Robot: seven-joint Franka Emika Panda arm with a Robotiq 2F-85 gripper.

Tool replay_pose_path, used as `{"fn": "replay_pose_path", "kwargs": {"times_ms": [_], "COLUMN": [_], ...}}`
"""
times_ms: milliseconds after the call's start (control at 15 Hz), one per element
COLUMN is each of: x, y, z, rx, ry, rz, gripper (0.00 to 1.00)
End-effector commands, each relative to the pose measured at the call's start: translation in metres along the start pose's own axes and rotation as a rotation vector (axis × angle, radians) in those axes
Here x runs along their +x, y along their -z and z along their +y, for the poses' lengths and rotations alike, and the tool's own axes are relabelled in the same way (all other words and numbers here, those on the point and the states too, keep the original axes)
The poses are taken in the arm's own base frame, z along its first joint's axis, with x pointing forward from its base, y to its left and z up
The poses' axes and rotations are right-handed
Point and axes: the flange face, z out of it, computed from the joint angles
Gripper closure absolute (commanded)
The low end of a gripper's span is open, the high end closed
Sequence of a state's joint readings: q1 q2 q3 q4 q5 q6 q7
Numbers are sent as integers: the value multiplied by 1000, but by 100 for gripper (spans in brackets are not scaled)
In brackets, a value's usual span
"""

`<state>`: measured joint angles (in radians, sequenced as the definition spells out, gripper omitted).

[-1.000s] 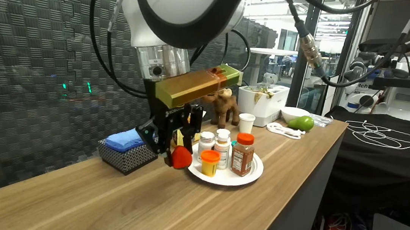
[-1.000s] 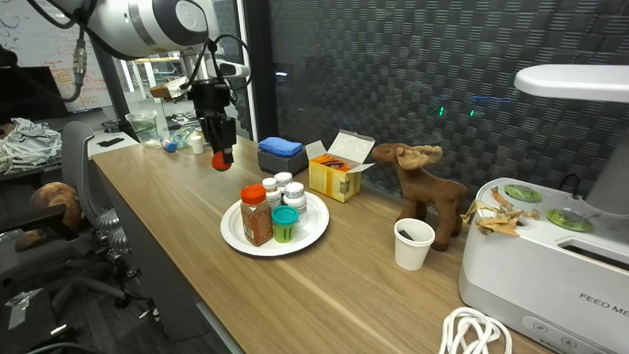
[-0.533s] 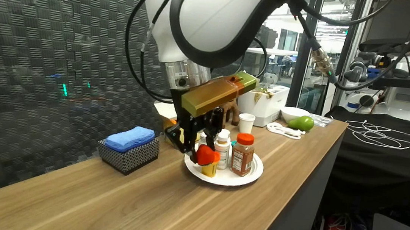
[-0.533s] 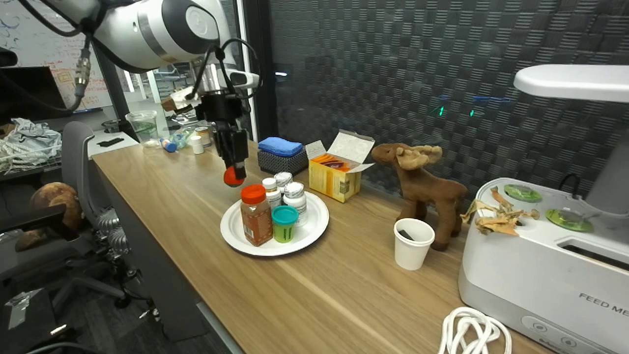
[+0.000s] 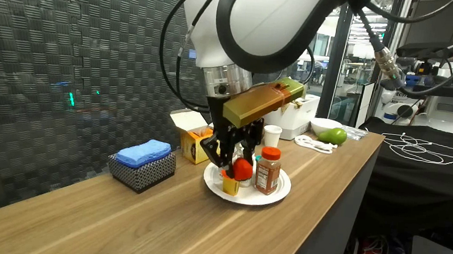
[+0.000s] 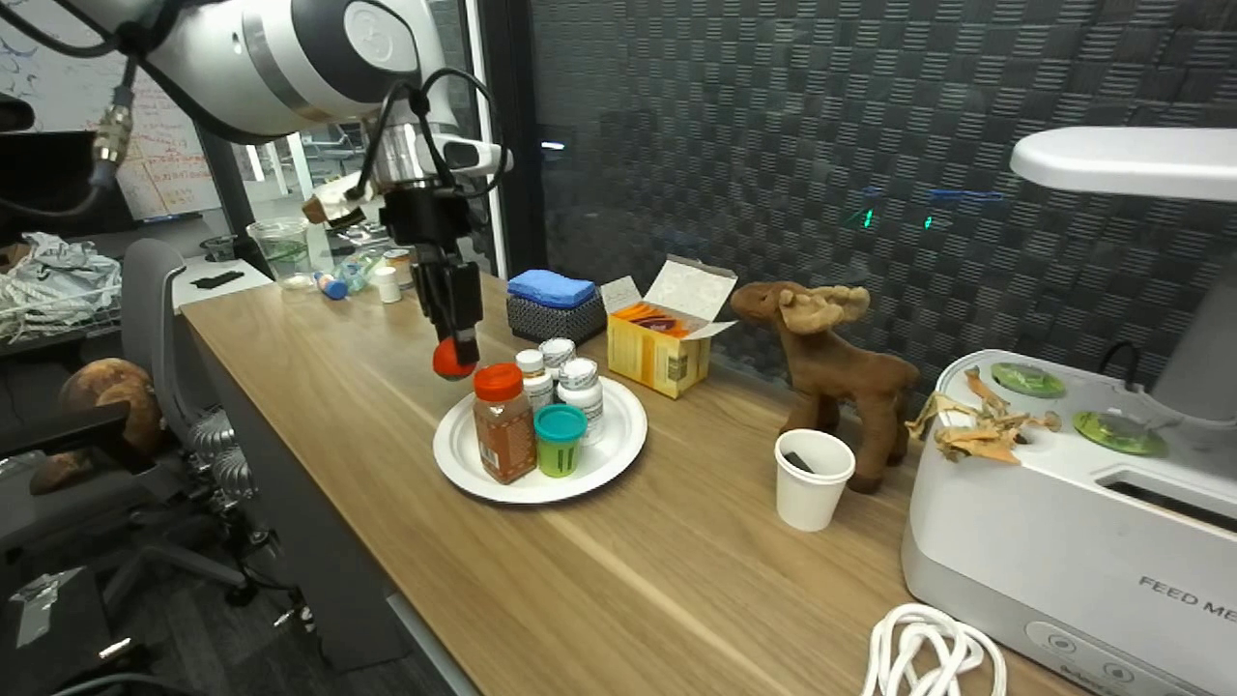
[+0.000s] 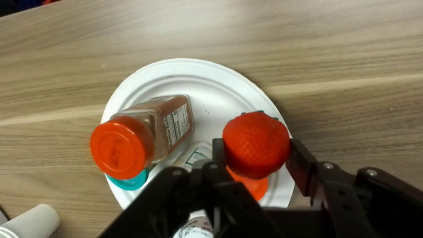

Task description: Put the containers and strawberry toy on the white plate

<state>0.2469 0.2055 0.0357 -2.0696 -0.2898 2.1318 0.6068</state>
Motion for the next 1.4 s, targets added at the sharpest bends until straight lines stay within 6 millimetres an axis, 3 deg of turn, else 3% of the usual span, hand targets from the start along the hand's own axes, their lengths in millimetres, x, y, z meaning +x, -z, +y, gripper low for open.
{"fn": "replay_pose_path", "kwargs": {"times_ms": [0,467,1267,1333], "x": [-17,-33,-34,-36], "y": [2,-23,-37,-39], "z": [12,25,21,21], "rx": [5,-9,-18,-27], "ry": [4,15,112,120], "rz": [47,43,177,182], "gripper": [75,75,75,25]}}
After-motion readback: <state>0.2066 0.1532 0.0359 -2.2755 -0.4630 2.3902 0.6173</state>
